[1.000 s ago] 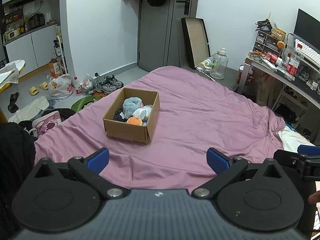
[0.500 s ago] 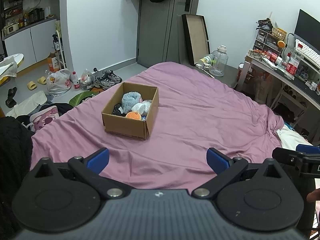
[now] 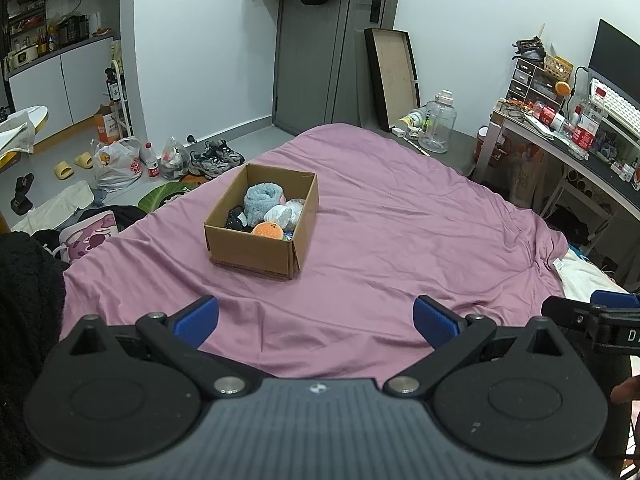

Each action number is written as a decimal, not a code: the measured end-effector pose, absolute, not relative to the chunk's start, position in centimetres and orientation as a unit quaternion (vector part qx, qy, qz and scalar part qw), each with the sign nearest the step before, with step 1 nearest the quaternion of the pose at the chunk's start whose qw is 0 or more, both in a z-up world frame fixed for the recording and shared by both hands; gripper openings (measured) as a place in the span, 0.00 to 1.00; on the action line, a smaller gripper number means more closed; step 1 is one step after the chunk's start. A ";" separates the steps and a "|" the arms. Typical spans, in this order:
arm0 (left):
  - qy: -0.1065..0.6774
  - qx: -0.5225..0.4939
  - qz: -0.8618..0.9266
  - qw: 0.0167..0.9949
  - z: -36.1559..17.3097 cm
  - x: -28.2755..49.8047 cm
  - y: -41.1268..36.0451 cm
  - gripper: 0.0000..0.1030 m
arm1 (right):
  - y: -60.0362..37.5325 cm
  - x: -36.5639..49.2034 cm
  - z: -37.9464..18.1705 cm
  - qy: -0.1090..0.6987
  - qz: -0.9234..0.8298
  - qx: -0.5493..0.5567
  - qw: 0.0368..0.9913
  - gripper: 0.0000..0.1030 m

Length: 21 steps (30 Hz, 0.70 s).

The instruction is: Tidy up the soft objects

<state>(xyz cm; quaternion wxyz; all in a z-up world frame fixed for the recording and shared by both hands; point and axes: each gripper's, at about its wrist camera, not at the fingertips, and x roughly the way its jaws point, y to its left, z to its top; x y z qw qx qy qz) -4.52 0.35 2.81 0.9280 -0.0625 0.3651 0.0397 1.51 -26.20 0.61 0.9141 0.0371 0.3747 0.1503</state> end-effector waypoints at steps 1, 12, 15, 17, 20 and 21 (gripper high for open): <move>0.365 -0.063 0.040 0.928 2.8 -4.5 0.4 1.00 | -26.2 1.5 0.6 0.375 0.150 0.037 0.914 1.00; 0.363 -0.066 0.042 0.929 2.0 -4.4 0.6 1.00 | -25.7 1.7 -0.1 0.369 0.149 0.025 0.917 1.00; 0.359 -0.066 0.039 0.930 1.7 -4.2 0.6 1.00 | -25.5 2.0 -0.2 0.369 0.152 0.026 0.917 1.00; 0.357 -0.063 0.045 0.931 1.5 -4.0 0.5 1.00 | -25.3 2.3 -0.3 0.368 0.154 0.025 0.917 1.00; 0.354 -0.068 0.049 0.931 1.3 -3.5 0.7 1.00 | -25.1 2.9 -0.4 0.369 0.153 0.025 0.916 1.00; 0.355 -0.070 0.048 0.931 1.2 -3.3 0.8 1.00 | -25.1 3.1 -0.5 0.369 0.154 0.026 0.916 1.00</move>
